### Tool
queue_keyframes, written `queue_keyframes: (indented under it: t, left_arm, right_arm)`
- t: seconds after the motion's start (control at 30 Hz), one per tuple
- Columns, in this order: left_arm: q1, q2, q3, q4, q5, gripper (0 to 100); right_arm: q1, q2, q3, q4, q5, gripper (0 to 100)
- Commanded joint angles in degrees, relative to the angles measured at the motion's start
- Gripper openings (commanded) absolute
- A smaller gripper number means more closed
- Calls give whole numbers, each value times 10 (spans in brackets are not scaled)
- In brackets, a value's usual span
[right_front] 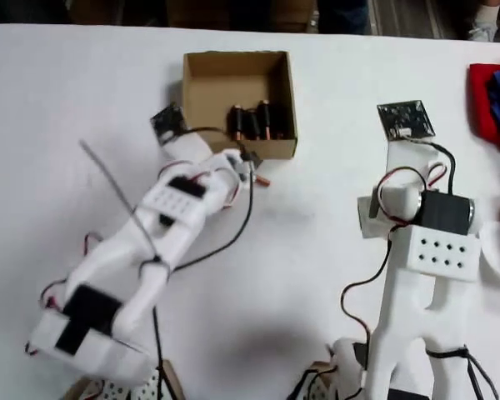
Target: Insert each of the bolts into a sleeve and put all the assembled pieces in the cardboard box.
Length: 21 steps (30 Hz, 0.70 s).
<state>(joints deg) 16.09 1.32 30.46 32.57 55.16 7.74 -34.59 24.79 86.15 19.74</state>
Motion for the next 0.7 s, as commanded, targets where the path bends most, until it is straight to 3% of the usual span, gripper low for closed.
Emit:
queue_keyframes:
  t: [0.0,0.27,0.67]
  left_arm:
    - [2,47,-114,76,3,279]
    - [1,150,-200,89,55,279]
    - [-13,217,-228,89,54,279]
  right_arm:
    - [17,-22,4,-1,5,21]
    - [22,-22,13,-2,5,21]
    - [23,-22,13,-2,5,21]
